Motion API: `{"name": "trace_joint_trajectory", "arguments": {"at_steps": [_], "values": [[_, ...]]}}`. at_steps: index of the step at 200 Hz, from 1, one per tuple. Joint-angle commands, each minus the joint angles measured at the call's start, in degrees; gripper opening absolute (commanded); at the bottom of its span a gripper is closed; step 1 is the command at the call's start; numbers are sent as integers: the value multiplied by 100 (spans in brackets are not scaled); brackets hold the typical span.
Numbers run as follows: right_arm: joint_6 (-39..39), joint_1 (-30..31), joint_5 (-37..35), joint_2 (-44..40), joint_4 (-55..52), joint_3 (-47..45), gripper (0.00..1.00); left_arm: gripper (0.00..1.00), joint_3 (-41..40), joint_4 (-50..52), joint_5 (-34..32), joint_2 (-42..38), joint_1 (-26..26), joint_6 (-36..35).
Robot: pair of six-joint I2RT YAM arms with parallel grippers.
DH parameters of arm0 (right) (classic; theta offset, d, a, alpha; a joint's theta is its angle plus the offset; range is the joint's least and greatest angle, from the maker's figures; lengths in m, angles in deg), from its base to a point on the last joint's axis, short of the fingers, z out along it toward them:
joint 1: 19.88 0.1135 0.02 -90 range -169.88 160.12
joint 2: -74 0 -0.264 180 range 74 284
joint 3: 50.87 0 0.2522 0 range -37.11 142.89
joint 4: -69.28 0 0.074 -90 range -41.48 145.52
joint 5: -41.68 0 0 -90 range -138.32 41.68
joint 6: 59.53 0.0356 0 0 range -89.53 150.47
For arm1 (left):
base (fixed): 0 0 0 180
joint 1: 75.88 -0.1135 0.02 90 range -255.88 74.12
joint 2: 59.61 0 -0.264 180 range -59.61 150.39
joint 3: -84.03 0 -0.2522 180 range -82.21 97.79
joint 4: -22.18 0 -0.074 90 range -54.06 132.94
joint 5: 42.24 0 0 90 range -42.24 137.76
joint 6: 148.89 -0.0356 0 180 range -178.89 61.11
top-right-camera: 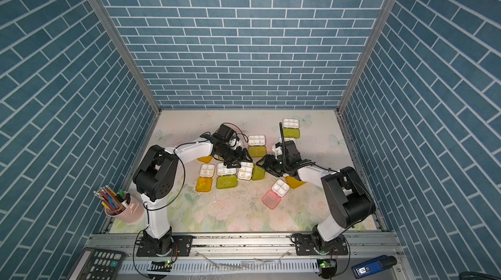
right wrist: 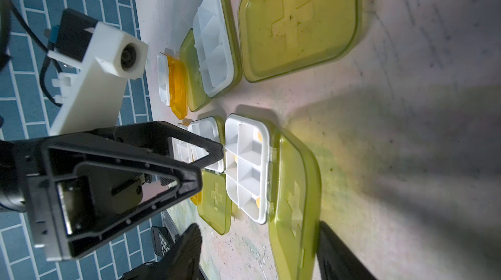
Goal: Close pillboxes
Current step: Close the lid on the pillbox.
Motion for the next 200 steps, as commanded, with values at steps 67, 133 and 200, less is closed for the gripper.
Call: {"name": "trace_joint_trajectory", "arguments": {"at_steps": [67,133,200], "values": [[65,81,198,92,-269,615,66,79,-28,-63,56,-650,-699,-25],[57,411,222,558,-320,1041,66,79,-79,-165,160,-753,-788,57],[-32,624,97,948,-478,1462,66,79,-134,-212,133,-886,-890,110]]}}
